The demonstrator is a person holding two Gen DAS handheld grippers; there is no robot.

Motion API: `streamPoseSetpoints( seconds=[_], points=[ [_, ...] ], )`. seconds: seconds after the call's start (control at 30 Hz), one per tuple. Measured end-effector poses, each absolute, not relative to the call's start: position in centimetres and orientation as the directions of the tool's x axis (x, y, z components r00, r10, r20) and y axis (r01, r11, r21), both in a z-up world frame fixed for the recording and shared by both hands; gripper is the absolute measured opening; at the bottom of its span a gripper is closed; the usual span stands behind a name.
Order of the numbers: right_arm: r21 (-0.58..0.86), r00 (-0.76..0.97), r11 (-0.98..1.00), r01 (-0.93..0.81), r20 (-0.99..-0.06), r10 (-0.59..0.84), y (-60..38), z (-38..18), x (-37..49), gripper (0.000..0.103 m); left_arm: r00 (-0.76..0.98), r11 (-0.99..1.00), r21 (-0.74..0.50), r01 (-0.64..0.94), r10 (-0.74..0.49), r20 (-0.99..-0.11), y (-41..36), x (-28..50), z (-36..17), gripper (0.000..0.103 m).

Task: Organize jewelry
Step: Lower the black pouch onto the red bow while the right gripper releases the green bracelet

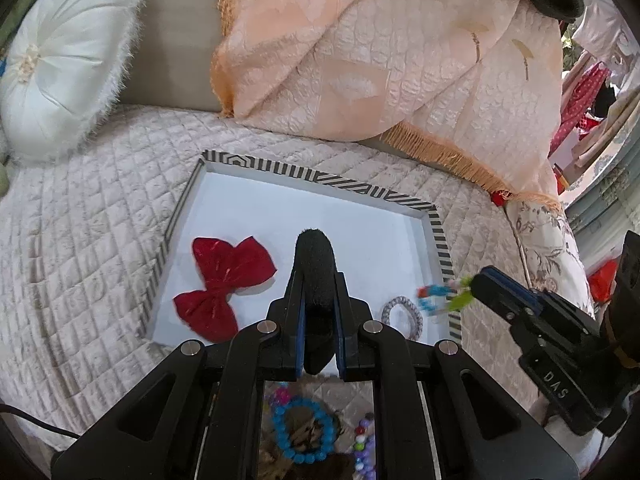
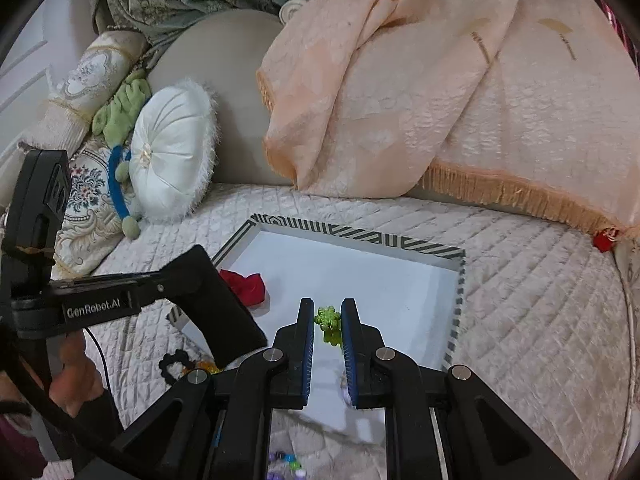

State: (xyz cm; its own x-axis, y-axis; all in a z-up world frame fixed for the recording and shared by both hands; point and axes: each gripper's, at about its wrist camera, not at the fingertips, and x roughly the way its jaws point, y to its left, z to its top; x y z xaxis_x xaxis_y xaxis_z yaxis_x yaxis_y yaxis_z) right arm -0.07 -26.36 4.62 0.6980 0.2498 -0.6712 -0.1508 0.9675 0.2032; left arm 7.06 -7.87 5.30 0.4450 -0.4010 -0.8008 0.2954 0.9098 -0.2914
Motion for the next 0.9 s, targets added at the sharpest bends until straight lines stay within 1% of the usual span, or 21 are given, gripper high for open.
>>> streamPoseSetpoints(
  seconds=[0.13,0.23,0.33,0.53,0.63,0.77,0.8,0.83,0.87,0.9],
  points=[
    [0.223,0.683,0.964,-0.148,-0.682,0.263,-26.1,3.4,2.2,0.013,0.408,0.908,-0.317,0.273,-0.407,-0.817,-8.3,8.7,3.3,0.01],
    [0.229,0.664,0.963,-0.141,-0.7,0.264,-26.1,1.9,3.7,0.013,0.384,0.918,-0.312,0.245,-0.388,-0.838,-7.9,9.6,1.5,0.01],
    [0.209,0.648,0.971,-0.114,-0.726,0.232,-26.8,0.3,5.0,0.013,0.372,0.927,-0.299,0.225,-0.365,-0.853,-7.2,10.1,0.2,0.01],
    [0.19,0.623,0.982,-0.004,-0.768,0.151,-29.7,-2.7,6.8,0.013,0.367,0.941,-0.284,0.187,-0.335,-0.868,-5.5,10.9,-1.2,0.01],
    [0.143,0.619,0.99,0.022,-0.779,0.098,-30.0,-3.5,6.9,0.012,0.367,0.945,-0.27,0.184,-0.321,-0.873,-5.2,10.9,-1.6,0.01],
    [0.145,0.622,0.989,0.04,-0.778,0.088,-30.2,-4.2,6.7,0.013,0.377,0.95,-0.249,0.188,-0.304,-0.875,-5.3,10.4,-1.8,0.01],
    [0.148,0.622,0.988,0.041,-0.778,0.091,-30.2,-4.3,6.6,0.019,0.38,0.951,-0.248,0.184,-0.302,-0.874,-5.3,10.3,-1.8,0.01],
    [0.153,0.622,0.987,0.041,-0.777,0.095,-30.1,-4.2,6.5,0.033,0.382,0.951,-0.248,0.182,-0.301,-0.874,-5.3,10.3,-1.8,0.012],
    [0.168,0.623,0.985,0.039,-0.775,0.108,-30.1,-4.2,6.4,0.04,0.386,0.953,-0.243,0.184,-0.297,-0.873,-5.3,10.2,-1.8,0.014],
    [0.182,0.624,0.983,0.036,-0.772,0.12,-30.1,-4.2,6.2,0.042,0.393,0.955,-0.231,0.187,-0.288,-0.873,-5.4,10.1,-1.7,0.015]
  ],
)
